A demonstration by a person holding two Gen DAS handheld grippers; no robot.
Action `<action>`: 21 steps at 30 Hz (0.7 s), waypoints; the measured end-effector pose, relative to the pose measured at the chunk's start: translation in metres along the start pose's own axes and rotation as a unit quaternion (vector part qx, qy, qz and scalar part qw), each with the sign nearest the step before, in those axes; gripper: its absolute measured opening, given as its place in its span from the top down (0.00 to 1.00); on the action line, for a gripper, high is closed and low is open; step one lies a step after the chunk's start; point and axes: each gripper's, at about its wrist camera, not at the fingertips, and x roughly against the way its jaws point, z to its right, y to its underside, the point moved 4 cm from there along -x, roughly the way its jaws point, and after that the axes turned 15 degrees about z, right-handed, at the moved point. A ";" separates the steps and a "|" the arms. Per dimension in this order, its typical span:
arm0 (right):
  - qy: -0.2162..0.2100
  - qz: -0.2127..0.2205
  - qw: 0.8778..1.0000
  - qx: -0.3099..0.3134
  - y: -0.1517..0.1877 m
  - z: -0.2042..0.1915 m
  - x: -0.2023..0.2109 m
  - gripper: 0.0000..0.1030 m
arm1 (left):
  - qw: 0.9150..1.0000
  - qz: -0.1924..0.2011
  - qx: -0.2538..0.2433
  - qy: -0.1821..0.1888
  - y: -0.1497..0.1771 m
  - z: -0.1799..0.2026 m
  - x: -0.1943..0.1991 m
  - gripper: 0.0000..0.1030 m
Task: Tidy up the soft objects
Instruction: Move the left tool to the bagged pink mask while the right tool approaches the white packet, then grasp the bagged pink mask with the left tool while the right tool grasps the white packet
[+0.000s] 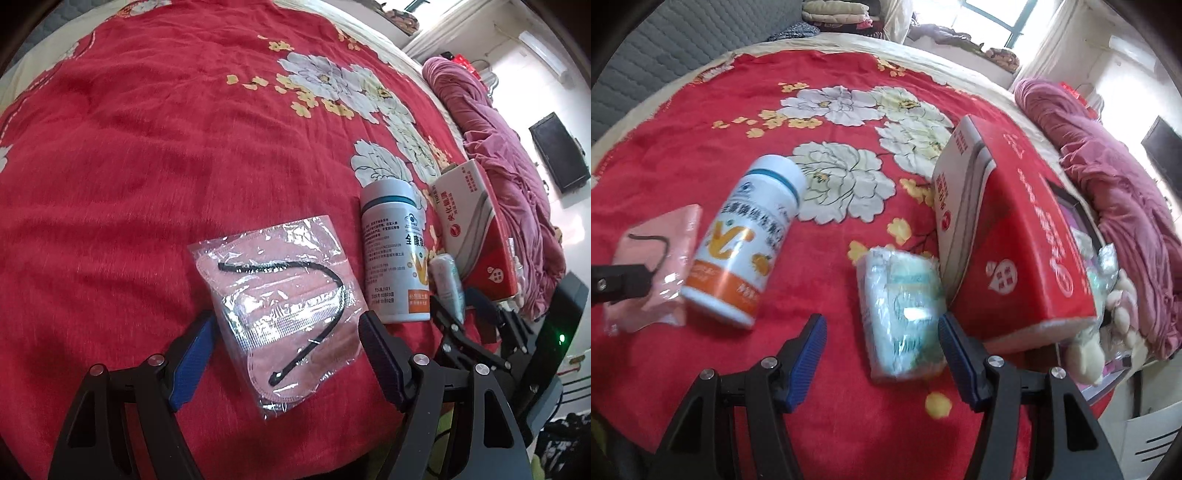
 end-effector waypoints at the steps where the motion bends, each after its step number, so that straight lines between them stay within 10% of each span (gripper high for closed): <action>1: 0.004 -0.002 1.000 0.003 -0.001 0.000 -0.003 0.40 | 1.000 0.001 -0.003 -0.003 0.000 0.000 -0.001 0.24; 14: 0.048 -0.011 0.999 0.000 0.000 0.001 -0.027 0.52 | 0.999 0.017 -0.031 -0.030 -0.006 0.007 -0.010 0.34; 21: 0.052 -0.003 0.998 -0.022 0.001 0.013 -0.024 0.73 | 0.997 0.033 -0.042 -0.048 -0.008 0.004 -0.008 0.66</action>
